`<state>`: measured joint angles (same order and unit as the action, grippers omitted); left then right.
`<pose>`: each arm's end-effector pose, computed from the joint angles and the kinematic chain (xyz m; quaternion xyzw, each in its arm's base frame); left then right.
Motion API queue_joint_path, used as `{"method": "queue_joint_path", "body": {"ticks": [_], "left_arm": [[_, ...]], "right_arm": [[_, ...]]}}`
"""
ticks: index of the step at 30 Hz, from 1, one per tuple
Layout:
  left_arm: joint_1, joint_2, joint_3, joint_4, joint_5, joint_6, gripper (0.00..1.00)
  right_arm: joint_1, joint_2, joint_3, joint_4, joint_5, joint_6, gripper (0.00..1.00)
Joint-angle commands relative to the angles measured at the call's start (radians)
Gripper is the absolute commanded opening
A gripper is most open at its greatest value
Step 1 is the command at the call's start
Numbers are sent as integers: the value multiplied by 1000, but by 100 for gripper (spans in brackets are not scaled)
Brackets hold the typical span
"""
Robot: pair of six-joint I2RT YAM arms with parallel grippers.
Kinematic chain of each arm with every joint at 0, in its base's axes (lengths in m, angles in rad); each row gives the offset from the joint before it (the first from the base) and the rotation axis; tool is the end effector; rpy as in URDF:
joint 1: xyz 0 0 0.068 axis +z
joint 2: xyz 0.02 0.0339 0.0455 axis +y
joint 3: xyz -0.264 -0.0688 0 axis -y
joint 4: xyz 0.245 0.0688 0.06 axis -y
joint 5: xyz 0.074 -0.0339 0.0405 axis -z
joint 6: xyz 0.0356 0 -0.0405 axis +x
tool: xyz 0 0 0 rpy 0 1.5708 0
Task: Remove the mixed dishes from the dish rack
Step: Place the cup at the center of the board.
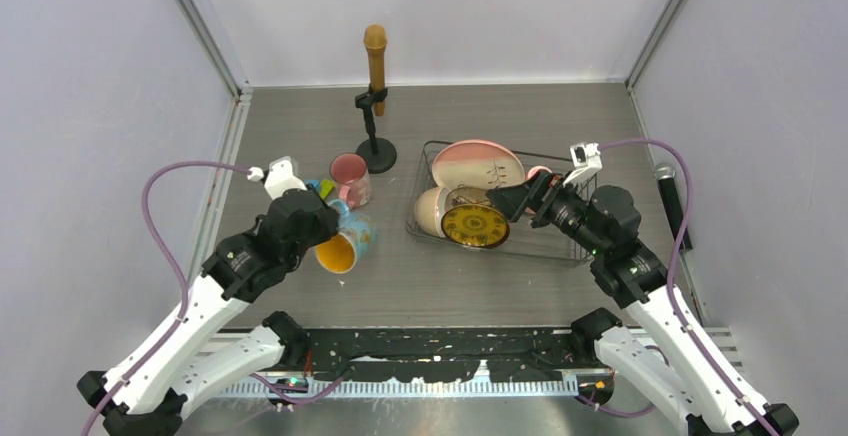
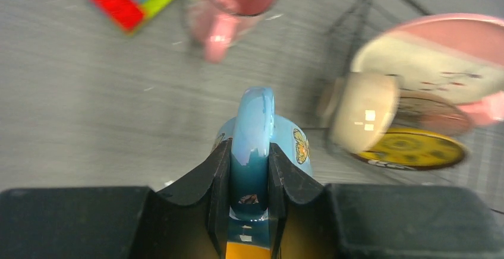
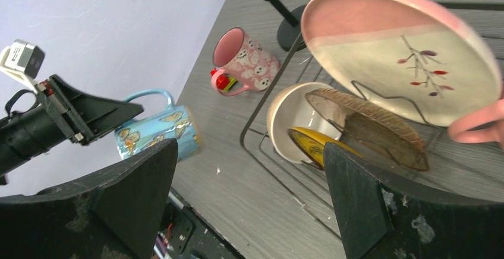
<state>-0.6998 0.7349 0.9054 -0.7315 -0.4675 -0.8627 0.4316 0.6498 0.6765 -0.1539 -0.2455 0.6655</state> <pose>0.1212 -0.0811 0.3349 -0.1809 0.8395 -0.1874 0.4769 0.1424 0.0751 0.3260 0.0066 0.7493 0.4204 0.5116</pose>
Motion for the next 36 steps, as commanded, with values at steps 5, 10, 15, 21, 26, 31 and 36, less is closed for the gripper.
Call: {"method": "queue_joint_path", "body": {"ticks": [5, 10, 15, 21, 26, 31, 36], "left_arm": [[14, 208, 167, -420, -228, -56, 0], [152, 310, 156, -325, -136, 30, 0], [385, 366, 134, -186, -6, 119, 0], [517, 498, 166, -131, 90, 121, 0], [555, 571, 181, -68, 130, 105, 0], [582, 646, 212, -24, 180, 90, 0], [606, 718, 246, 7, 174, 82, 0]], "right_arm": [[-2, 1, 50, -80, 138, -83, 99], [-2, 11, 44, -88, 149, -94, 99], [-2, -9, 38, -98, 165, -102, 99], [-2, -26, 23, -92, 192, -105, 99], [-2, -28, 23, -102, 204, -109, 99], [-2, -28, 18, -101, 219, -108, 99], [-2, -30, 18, -101, 223, -108, 99]]}}
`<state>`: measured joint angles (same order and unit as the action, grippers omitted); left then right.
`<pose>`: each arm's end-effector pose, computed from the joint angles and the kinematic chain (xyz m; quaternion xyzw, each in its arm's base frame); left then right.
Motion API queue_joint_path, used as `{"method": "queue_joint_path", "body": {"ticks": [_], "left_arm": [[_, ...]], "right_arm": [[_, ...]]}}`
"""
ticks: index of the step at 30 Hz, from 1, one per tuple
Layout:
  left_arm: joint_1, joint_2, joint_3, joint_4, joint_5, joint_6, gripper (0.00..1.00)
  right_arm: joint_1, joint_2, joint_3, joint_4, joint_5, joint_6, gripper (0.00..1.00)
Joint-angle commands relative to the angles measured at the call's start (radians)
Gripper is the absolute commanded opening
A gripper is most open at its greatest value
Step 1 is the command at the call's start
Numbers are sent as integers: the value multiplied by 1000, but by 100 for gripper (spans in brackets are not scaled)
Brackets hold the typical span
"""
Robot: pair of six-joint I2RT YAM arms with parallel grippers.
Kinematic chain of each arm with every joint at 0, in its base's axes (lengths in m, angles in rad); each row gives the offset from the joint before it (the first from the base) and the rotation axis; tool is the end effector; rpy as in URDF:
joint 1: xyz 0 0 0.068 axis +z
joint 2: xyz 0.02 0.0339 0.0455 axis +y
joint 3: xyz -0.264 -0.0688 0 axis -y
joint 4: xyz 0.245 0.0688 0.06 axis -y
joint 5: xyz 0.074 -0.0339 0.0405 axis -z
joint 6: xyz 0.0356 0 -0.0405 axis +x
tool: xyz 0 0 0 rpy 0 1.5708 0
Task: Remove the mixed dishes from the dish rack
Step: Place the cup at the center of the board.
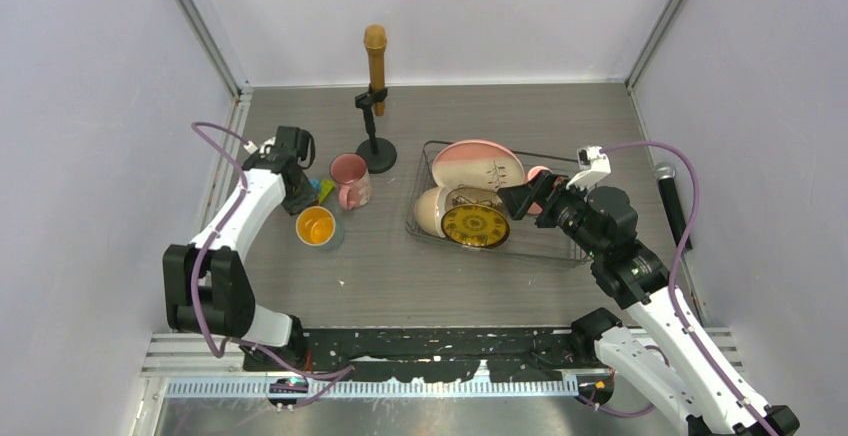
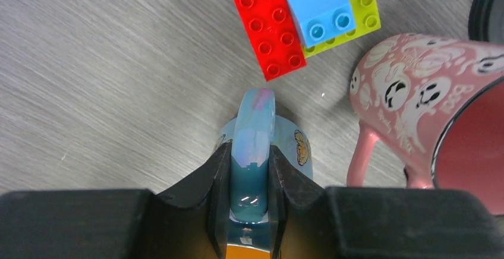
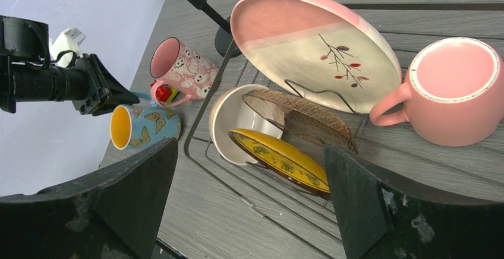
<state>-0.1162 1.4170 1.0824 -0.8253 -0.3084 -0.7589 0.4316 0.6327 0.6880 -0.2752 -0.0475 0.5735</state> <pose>0.2732 -0.0210 0.2517 -0.3353 0.9079 0.0508 0.2463 0.1404 0.0665 0.3192 0.0405 0.7793 0.3173 0.5389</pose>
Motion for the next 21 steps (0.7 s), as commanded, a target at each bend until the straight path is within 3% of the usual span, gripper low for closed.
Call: {"method": "queue_joint_path", "body": {"ticks": [1, 12, 21], "left_arm": [[28, 56, 88, 89, 18, -23, 0], [49, 192, 185, 35, 12, -23, 1], [53, 185, 194, 36, -5, -17, 27]], "right_arm": [[-2, -13, 6, 21, 28, -16, 99], [-2, -22, 2, 16, 44, -14, 99], [-2, -21, 2, 12, 71, -15, 99]]}}
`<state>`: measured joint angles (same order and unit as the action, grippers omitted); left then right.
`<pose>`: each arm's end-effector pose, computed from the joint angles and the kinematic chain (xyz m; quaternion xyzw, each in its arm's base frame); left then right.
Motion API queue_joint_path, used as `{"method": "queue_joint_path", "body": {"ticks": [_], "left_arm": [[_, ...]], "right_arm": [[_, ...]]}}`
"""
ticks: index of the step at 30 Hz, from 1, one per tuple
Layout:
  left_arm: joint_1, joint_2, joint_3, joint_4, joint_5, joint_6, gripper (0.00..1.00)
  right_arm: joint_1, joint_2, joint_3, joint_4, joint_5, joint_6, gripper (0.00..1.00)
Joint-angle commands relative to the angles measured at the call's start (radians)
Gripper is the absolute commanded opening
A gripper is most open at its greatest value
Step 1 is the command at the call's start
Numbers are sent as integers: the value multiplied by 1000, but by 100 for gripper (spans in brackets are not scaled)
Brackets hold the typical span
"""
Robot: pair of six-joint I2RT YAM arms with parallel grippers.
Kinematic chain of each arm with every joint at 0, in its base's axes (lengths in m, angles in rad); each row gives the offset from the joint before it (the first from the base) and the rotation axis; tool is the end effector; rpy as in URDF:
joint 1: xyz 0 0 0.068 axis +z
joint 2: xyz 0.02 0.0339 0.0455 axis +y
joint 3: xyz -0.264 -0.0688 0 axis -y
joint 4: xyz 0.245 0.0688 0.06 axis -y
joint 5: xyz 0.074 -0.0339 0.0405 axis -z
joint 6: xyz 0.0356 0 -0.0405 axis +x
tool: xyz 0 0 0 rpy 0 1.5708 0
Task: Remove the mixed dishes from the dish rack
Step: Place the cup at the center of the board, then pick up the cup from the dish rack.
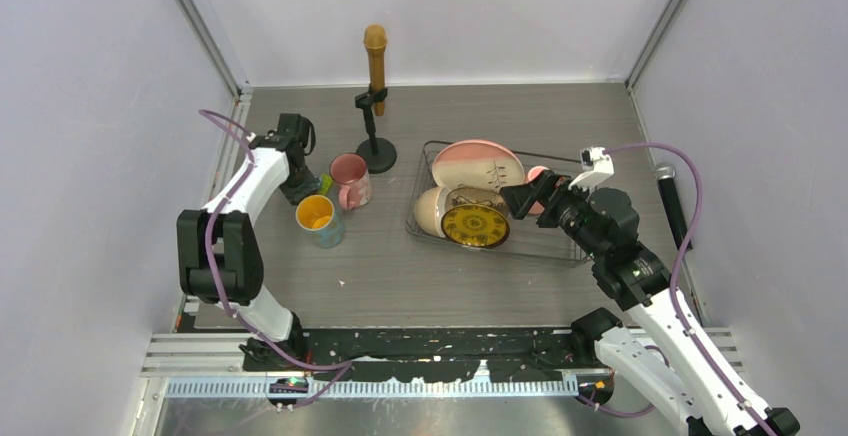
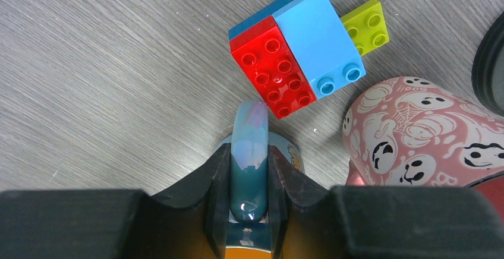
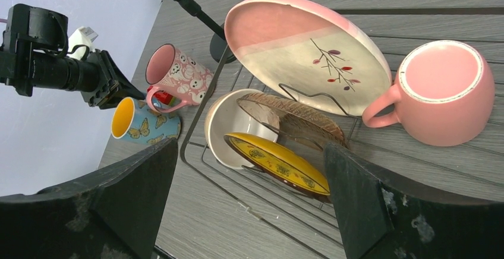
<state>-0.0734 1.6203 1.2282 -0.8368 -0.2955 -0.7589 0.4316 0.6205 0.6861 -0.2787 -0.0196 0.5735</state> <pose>0.3185 -0.0130 0.2372 -0.3512 0.9096 0.0647 0.2125 0.1386 0.0646 0.3198 0.0490 0.7767 0.3091 0.5466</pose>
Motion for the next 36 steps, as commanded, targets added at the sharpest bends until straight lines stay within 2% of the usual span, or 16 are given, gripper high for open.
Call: {"method": "queue_joint_path", "body": {"ticks": [1, 10, 14, 17, 22, 29, 36], "left_arm": [[10, -25, 48, 47, -23, -14, 31], [9, -134, 36, 51, -47, 5, 72], [10, -204, 31, 32, -57, 10, 98], [9, -288, -2, 46, -35, 2, 100], [-16, -499, -154, 216, 199, 73, 100], [-66, -767, -332, 353, 258, 88, 100], [-66, -843, -379, 347, 230, 148, 100]], "right_arm": [[-2, -9, 4, 12, 49, -15, 99], [-2, 1, 24, -30, 120, -9, 99], [-2, 8, 45, -82, 192, -3, 99], [-2, 28, 74, -126, 278, 0, 99], [-2, 113, 127, -220, 411, -4, 99], [-2, 288, 249, -382, 622, 184, 99], [-2, 531, 417, -490, 779, 402, 99]]}}
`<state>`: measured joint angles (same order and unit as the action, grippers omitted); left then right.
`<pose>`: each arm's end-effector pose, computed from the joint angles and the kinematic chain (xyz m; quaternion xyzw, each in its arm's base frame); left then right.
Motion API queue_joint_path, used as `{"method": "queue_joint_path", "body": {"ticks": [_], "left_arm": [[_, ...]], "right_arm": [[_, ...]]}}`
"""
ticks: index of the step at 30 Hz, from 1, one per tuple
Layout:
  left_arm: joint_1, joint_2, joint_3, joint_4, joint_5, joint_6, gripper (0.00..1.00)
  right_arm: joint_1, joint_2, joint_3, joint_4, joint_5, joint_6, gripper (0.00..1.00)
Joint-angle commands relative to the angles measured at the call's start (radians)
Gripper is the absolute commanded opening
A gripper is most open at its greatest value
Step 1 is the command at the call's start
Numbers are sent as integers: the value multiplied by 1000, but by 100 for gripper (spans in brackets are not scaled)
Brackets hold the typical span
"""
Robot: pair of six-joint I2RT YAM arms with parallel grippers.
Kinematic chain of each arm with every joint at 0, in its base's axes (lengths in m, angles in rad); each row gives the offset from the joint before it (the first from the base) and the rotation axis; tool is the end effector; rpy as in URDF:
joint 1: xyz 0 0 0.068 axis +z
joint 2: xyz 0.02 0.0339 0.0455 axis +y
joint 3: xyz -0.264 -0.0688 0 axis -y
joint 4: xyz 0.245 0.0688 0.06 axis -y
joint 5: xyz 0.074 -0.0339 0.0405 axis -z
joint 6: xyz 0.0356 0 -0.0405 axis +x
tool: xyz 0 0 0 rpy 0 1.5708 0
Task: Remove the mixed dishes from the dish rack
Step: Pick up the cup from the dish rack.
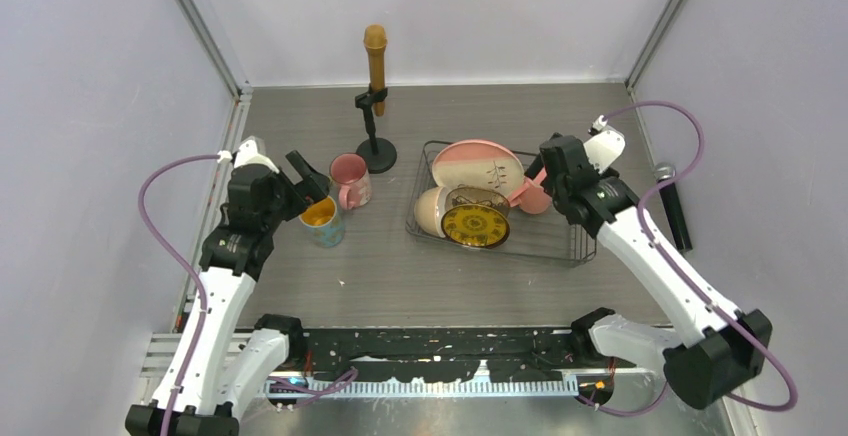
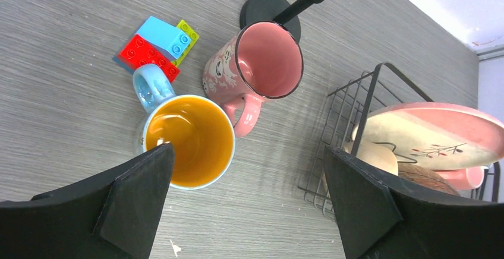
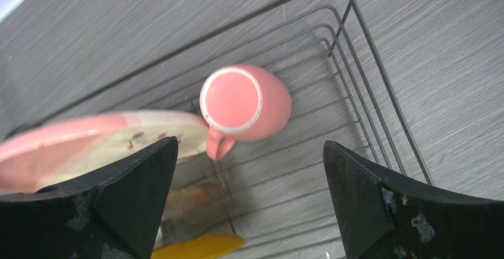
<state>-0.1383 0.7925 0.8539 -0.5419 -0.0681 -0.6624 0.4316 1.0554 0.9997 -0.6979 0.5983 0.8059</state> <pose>0.1713 -0.0214 0.3258 -0.2384 0.8208 -0.1752 0.4886 0.2021 0.0710 0.3187 0.2782 0.8398 -0.0001 0.4661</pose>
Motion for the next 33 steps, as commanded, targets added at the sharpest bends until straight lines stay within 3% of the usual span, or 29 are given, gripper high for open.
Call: {"method": "queue_joint_path", "body": {"ticks": [1, 13, 33], "left_arm": [[-1, -14, -7, 51, 5, 54, 100], [-1, 14, -10, 31, -9, 61, 100], [-1, 7, -10, 25, 4, 64, 100]], "right_arm": [[-2, 135, 129, -72, 171, 178, 99], [-4, 364, 253, -117, 184, 287, 99], [-62, 523, 217, -44, 21, 331, 99]]}}
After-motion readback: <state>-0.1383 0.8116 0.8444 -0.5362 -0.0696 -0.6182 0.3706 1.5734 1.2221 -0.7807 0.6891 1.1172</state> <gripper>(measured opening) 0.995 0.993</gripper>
